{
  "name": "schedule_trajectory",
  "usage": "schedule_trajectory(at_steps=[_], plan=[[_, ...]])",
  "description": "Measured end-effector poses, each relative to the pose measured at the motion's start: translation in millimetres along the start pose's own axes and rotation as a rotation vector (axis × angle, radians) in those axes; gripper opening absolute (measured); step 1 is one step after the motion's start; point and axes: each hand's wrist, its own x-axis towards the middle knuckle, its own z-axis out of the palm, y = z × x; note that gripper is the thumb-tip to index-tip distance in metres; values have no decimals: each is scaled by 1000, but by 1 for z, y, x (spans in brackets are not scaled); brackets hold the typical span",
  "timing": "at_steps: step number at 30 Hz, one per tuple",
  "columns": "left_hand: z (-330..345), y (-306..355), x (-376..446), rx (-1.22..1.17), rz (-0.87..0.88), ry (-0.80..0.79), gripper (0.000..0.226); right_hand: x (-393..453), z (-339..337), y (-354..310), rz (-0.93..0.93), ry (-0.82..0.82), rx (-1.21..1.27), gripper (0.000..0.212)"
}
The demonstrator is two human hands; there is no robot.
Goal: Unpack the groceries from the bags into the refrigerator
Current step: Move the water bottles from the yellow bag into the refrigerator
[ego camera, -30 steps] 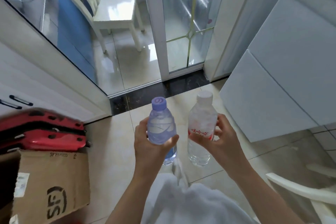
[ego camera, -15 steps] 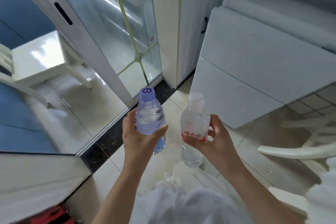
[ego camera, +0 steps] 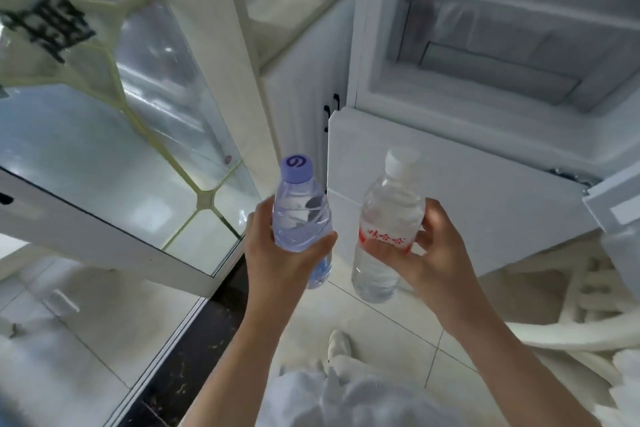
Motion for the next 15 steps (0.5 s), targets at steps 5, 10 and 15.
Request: schedule_trajectory(at_steps=[5,10,15], plan=[[42,37,62,-27,104,-111,68,55,-23,-34,-61,142,39,59],[87,80,122,-54,228,-250,63,102,-50,-65,-113,291,60,52],[136,124,177,-116,354,-390,64,146,-79,-94,-193,481,59,47]])
